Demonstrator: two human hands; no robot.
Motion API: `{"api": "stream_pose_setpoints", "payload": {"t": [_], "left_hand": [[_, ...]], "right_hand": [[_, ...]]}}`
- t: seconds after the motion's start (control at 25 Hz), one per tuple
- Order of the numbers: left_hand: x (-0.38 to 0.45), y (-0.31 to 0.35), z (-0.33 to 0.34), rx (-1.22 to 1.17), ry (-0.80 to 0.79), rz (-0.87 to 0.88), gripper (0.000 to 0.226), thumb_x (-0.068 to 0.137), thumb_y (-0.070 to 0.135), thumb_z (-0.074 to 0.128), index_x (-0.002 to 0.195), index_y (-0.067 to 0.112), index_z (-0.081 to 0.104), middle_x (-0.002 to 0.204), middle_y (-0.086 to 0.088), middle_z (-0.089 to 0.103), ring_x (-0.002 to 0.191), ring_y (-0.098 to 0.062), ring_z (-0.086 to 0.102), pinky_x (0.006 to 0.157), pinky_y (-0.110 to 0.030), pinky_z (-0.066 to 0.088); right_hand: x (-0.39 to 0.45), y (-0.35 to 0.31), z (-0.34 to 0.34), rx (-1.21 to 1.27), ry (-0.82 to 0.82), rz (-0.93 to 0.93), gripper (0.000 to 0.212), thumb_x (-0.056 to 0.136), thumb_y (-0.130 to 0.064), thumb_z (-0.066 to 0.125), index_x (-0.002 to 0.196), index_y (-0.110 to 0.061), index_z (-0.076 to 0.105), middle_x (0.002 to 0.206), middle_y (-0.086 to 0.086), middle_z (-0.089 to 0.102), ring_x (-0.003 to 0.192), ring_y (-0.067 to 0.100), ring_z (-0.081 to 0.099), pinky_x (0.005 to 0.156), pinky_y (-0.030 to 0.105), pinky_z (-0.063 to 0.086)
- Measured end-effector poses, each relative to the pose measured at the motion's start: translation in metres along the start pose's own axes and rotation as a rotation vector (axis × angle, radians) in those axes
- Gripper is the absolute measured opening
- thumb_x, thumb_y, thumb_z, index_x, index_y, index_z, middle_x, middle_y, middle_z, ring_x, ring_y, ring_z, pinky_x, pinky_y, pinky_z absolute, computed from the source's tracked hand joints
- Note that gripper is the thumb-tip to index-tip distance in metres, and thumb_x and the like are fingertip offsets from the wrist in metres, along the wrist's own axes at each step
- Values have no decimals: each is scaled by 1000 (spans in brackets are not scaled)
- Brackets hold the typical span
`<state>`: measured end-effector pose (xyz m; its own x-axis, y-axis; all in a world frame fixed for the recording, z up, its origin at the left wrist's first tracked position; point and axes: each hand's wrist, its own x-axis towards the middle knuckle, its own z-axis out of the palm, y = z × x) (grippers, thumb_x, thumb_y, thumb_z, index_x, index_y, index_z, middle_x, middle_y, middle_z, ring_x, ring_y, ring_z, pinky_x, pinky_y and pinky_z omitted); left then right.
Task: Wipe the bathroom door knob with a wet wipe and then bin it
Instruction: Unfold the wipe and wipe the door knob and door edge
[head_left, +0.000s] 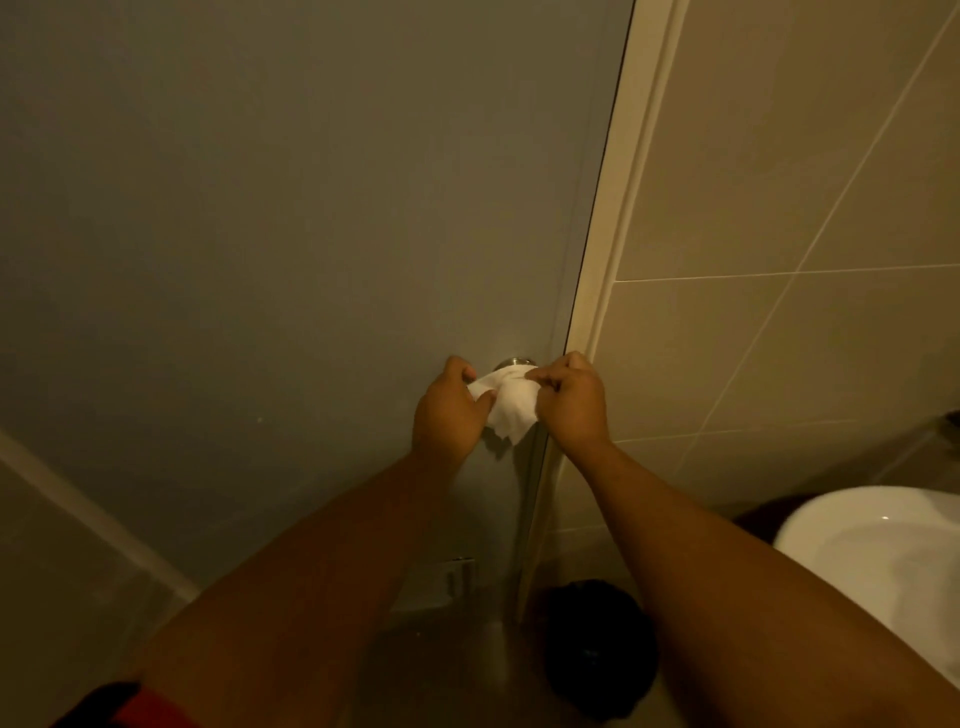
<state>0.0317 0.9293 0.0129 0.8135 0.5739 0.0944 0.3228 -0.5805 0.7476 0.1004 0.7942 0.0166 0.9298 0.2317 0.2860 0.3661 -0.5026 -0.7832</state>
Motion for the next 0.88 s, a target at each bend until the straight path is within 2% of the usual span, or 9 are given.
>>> {"api": "stream_pose_setpoints", "payload": {"t": [0.12,0.2,0.28,0.36,0.48,0.6,0.68,0.76,0.88], "left_hand": [[5,-2,-6,102,-12,196,18,88,28,58,104,19,56,97,0,62,89,-22,63,72,-28,45],[7,1,-14,157,21,307,15,92,24,50,104,19,59,100,-3,64,91,-25,65,75,-31,51],[13,9,-26,184,36,388,20,95,22,46,110,20,60,108,-4,65,94,-23,65,82,-34,54],[21,19,-42,242,29,533,24,95,22,49,116,18,60,112,-4,64,97,-20,63,86,-32,52],[37,29,-68,539,129,960,26,90,21,55,112,13,66,112,-8,63,103,-26,61,92,-34,43],[56,34,-86,835,251,1312,33,89,27,51,113,11,67,126,-15,63,121,-34,58,110,-43,30],[66,43,-98,971,267,1390,44,91,31,43,126,11,61,142,-16,54,136,-36,47,119,-50,20],[76,52,-111,1053,258,1445,52,92,35,38,137,13,52,151,-16,44,142,-36,38,118,-53,14],[94,56,-126,1110,202,1542,58,94,39,35,147,14,37,157,-16,32,147,-36,28,119,-52,9]], "right_hand": [[-4,-4,-5,-45,-30,-28,24,86,0,56,102,1,74,102,16,65,88,20,59,85,30,53],[-8,-6,-6,-75,-11,-47,26,89,-10,59,110,-2,71,111,12,60,95,15,55,85,24,48],[-13,-6,-4,-164,79,-94,31,87,-18,64,117,-12,65,116,5,52,102,10,45,85,21,42],[-16,-6,-4,-173,96,-107,25,87,-17,66,112,-13,65,113,5,51,102,10,46,86,22,46],[-24,-5,0,-207,-12,-148,21,91,-12,58,109,-8,69,110,10,59,102,22,57,94,32,52],[-29,-10,4,-156,-15,-97,25,92,-26,59,113,-12,63,113,8,58,103,21,58,93,39,54],[-30,-15,8,-122,-47,-3,35,87,-37,67,114,-16,56,118,5,57,103,18,57,90,35,53],[-29,-21,15,-112,-50,62,42,83,-38,72,115,-19,52,121,4,55,101,16,55,85,29,50],[-26,-25,31,-172,-49,94,44,88,-36,65,127,-22,49,132,6,46,111,24,56,85,30,49]]}}
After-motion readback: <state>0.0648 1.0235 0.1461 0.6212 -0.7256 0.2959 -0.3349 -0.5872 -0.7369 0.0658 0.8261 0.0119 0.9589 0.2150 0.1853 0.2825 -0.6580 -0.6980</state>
